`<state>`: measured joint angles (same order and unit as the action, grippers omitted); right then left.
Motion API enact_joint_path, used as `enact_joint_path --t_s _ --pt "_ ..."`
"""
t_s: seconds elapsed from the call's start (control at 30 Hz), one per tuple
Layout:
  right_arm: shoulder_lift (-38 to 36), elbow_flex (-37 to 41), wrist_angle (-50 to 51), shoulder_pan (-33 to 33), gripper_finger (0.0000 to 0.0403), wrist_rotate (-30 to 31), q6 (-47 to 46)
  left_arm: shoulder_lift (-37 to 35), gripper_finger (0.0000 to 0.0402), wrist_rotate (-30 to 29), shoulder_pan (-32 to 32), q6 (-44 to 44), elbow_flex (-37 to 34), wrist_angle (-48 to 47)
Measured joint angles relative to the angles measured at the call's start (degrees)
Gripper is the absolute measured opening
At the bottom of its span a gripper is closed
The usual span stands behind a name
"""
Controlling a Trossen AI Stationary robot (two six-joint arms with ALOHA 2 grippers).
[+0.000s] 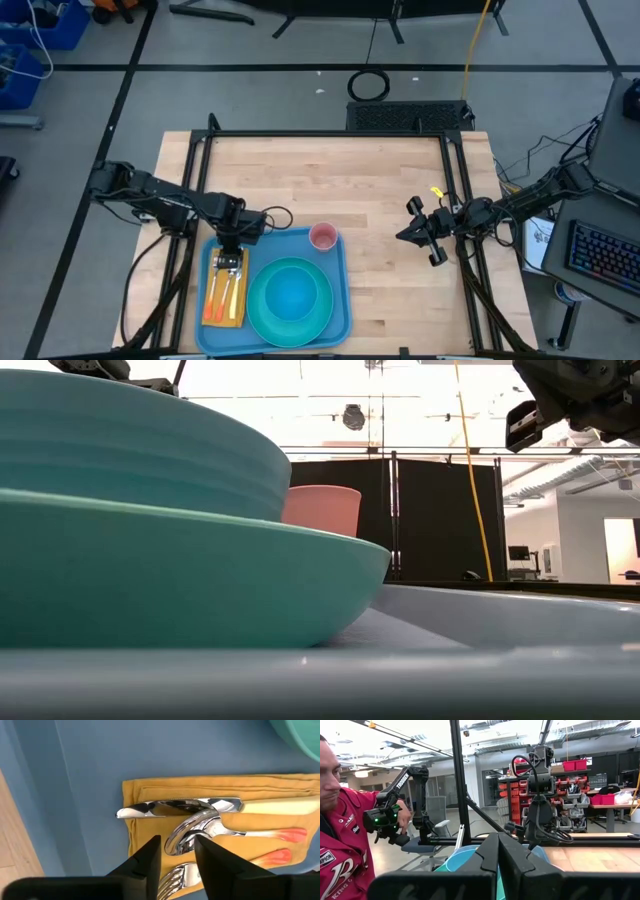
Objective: Set up tray
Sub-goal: Adjust the utensils on top of the yellow table napkin on the blue tray
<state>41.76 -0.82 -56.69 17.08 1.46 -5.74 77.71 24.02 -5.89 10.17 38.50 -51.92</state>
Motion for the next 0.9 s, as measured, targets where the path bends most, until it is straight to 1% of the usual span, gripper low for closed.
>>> enact_joint_path --t_s 0.1,0.33,0.37,0.53,0.63,0.77,0.9 --pt "0.0 0.0 0.0 0.0 0.0000 0.0 0.0 0.0 0.0093 0.0 0.0 -0.1 0.0 0.0" --pt "0.0 0.0 0.0 0.0 0.0000 0.0 0.0 0.0 0.0014 0.1 0.0 -0.5 0.0 -0.5" --pt "0.0 0.0 0.0 0.0 0.0000 0.0 0.0 0.0 0.0008 0.2 0.0 -0.6 0.0 -0.8" --pt "0.0 0.0 0.0 0.0 0.0000 0.0 0.0 0.0 0.0010 0.2 0.0 1.7 0.0 -2.1" --pt "0.0 0.0 0.0 0.0 0.0000 0.0 0.0 0.0 0.0004 0.2 0.0 2.0 0.0 -2.5" --pt "0.0 0.0 0.0 0.0 0.0000 0.0 0.0 0.0 0.0008 0.1 0.0 3.0 0.0 -3.3" --pt "0.0 0.0 0.0 0.0 0.0000 0.0 0.0 0.0 0.0003 0.0 0.0 3.0 0.0 -4.8"
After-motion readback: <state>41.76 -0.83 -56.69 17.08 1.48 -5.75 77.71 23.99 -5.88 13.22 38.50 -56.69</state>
